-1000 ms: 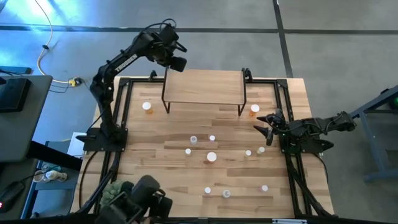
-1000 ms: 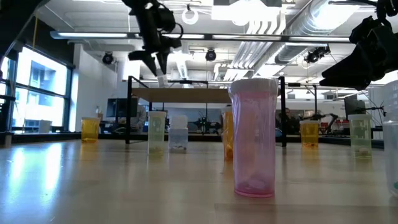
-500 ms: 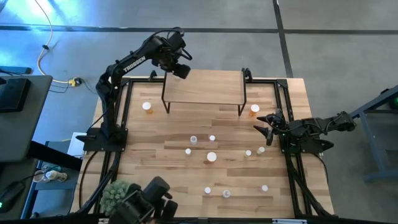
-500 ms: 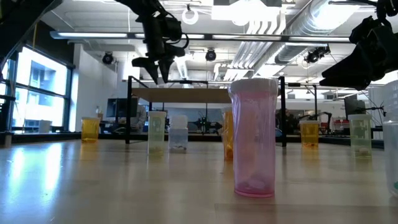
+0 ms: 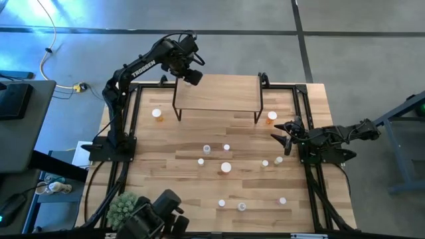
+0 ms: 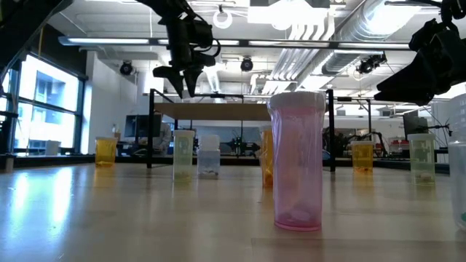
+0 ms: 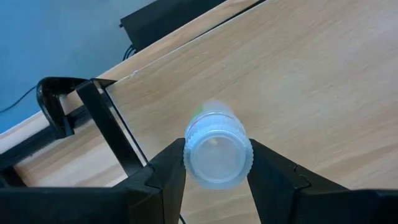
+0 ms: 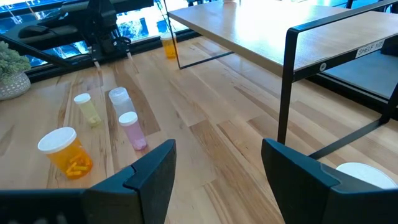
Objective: Pick and place medicine bottles onto shelf by color
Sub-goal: Put the top left transparent pill bottle on the shelf, then put the middle yellow pill bottle on the shelf
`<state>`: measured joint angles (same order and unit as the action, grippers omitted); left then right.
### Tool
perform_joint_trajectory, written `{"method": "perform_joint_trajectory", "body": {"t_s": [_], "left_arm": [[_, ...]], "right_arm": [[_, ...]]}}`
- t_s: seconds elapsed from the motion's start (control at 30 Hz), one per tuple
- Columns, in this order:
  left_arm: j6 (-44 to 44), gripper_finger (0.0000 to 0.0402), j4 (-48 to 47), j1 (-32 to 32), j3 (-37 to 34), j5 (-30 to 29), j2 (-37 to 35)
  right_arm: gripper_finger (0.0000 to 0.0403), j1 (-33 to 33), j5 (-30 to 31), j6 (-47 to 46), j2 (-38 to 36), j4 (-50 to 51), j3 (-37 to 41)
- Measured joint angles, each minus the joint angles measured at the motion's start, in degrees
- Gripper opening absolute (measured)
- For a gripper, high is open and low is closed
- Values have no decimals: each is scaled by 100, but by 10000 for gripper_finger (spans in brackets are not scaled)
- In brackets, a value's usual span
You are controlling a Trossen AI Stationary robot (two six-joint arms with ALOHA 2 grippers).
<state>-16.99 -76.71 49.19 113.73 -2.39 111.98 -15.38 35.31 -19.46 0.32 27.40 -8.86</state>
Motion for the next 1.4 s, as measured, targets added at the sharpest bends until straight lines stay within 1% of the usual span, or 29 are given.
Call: {"method": "perform_joint_trajectory", "body": {"t_s": [0.3,0.53,0.7,0.83,1.07,1.13,1.27,1.33,1.4], "left_arm": [[413,176,20,2,-2,-129,2],[417,201,306,2,-2,-131,2],[417,207,355,2,50,-121,4],[417,207,349,2,253,-128,2],[431,207,311,2,910,-113,2],[539,207,274,2,1103,-7,-2],[850,207,133,-19,1397,479,-41],[1033,207,60,-58,1455,730,-112],[1245,205,-57,-146,1456,814,-185]], "right_arm": [[229,0,0,0,0,0,2],[229,0,2,0,0,0,0],[229,1,1,1,-1,-1,0],[229,1,0,0,0,-1,0],[229,2,1,0,0,-1,0],[229,1,2,1,0,0,0],[229,1,0,0,0,-1,0],[229,0,1,0,-2,-2,0],[229,0,1,0,0,-1,2]]}}
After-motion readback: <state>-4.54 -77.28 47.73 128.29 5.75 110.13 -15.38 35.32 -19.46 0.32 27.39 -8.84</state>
